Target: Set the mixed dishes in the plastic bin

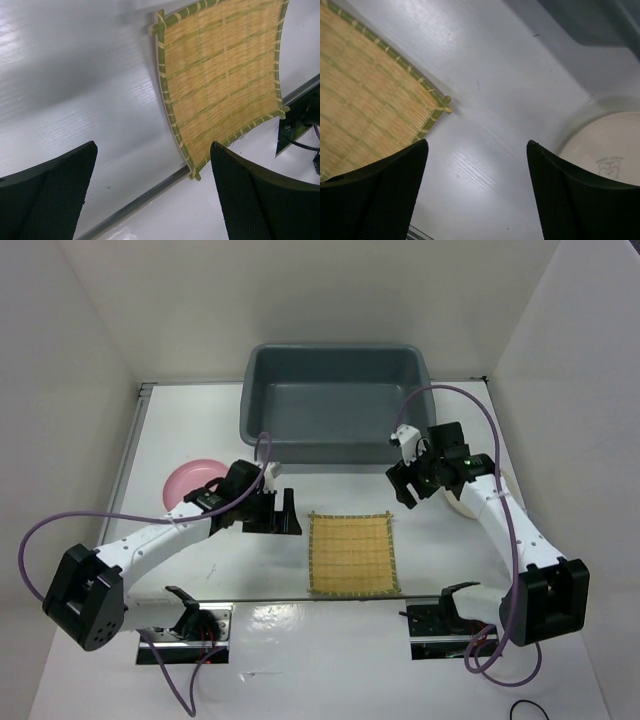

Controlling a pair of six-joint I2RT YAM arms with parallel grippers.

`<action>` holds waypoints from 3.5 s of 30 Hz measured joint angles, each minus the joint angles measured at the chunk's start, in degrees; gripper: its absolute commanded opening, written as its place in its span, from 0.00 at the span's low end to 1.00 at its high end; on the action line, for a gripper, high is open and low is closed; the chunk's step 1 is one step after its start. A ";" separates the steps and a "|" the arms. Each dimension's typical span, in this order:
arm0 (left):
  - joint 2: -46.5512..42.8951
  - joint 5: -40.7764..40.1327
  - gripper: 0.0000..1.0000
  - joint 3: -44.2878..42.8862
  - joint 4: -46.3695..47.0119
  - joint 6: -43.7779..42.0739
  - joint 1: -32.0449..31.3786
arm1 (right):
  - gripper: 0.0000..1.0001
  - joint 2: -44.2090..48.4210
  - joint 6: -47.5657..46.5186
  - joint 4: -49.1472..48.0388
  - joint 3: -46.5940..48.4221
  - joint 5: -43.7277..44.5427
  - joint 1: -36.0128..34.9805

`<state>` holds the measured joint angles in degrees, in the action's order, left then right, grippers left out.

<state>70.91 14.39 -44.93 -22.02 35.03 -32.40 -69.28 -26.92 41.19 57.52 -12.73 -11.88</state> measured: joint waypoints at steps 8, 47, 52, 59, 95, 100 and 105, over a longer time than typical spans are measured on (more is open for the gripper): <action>11.28 6.47 1.00 1.25 6.82 -0.04 0.00 | 0.39 -3.17 -4.70 2.01 -0.74 -6.62 -1.84; 31.74 31.67 1.00 -1.90 31.89 3.19 0.11 | 0.00 -24.63 2.23 -3.56 -3.69 15.28 -18.95; 32.94 33.92 1.00 -2.27 33.31 3.45 0.11 | 0.00 -24.70 2.23 -3.67 -3.58 15.17 -18.95; 37.42 35.32 0.60 -5.99 33.09 4.07 -1.01 | 0.00 -24.72 2.23 -3.76 -3.58 15.15 -18.95; 48.83 37.07 0.00 -80.65 -9.01 -2.25 -2.47 | 0.00 6.19 9.70 -4.13 -8.09 24.72 11.96; 68.94 40.30 0.00 -117.81 -16.59 2.95 2.12 | 0.00 7.34 11.08 -8.04 -8.00 27.30 10.56; 79.67 46.05 0.00 -131.01 -13.00 14.73 10.54 | 0.00 7.34 12.24 -8.28 -8.13 31.45 10.12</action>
<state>150.58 60.45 -175.94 -35.03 49.76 -21.87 -61.93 -14.68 32.91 49.39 18.72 -1.76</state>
